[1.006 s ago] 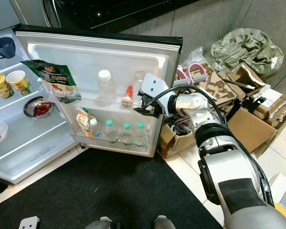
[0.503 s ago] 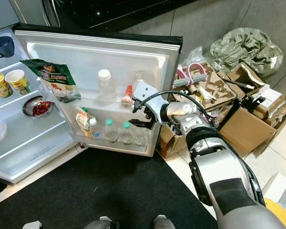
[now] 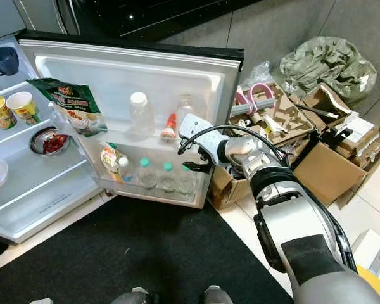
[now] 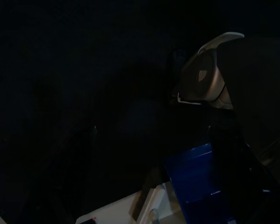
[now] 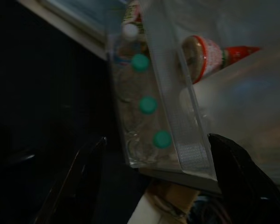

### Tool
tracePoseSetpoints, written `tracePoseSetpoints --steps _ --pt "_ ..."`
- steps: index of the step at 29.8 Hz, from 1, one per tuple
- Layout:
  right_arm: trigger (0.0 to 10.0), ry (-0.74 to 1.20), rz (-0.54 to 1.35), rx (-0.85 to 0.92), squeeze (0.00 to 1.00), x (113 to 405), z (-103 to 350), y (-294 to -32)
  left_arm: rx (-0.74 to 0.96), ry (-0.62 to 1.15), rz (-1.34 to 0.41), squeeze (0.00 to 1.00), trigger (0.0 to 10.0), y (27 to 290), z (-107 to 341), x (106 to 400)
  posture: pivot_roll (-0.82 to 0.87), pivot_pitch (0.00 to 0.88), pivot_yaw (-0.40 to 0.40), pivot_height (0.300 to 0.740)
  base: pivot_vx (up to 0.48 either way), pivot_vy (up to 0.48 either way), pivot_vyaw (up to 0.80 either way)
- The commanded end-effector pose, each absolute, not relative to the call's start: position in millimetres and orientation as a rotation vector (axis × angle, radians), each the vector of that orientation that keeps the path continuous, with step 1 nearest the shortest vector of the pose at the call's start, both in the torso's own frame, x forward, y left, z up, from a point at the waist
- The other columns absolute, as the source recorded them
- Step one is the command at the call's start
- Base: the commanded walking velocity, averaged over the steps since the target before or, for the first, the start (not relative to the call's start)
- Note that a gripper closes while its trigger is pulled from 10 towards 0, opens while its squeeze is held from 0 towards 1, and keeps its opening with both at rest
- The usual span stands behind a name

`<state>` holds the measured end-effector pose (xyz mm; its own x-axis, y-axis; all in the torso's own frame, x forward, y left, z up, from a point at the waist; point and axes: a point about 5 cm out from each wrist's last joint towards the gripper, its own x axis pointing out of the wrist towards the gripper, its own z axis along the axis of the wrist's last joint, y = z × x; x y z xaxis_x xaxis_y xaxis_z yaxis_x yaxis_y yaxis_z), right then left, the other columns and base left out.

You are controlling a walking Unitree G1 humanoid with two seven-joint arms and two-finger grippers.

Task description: Restocking fridge

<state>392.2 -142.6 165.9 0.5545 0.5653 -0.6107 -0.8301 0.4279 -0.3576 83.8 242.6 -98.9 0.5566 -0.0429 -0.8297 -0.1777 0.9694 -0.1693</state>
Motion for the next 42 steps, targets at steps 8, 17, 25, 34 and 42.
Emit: tracePoseSetpoints --steps 8,17,25,34,42 --pt "10.0 0.510 1.307 -0.570 0.00 372 157 -128 -0.264 1.015 0.086 0.00 10.0 237 -103 73 0.00 0.204 -0.004 0.740 0.000 0.000 0.00" --pt "10.0 0.304 1.598 -0.203 0.00 366 197 -106 -0.272 1.015 0.082 0.00 10.0 232 -104 76 -0.01 0.201 -0.010 0.740 0.000 0.000 0.00" --pt "10.0 0.158 1.764 0.056 0.00 325 196 -115 -0.287 1.022 0.089 0.00 10.0 228 -106 74 -0.01 0.194 -0.024 0.740 0.000 0.000 0.00" --pt "10.0 0.564 1.700 0.035 0.00 261 107 -174 -0.289 1.026 0.089 0.00 10.0 227 -106 73 -0.03 0.191 -0.028 0.740 0.000 0.000 0.00" --pt "0.7 0.837 1.263 -0.145 0.00 260 70 -244 -0.287 1.025 0.100 0.00 10.0 230 -105 74 -0.02 0.187 -0.033 0.740 0.000 0.000 0.00"
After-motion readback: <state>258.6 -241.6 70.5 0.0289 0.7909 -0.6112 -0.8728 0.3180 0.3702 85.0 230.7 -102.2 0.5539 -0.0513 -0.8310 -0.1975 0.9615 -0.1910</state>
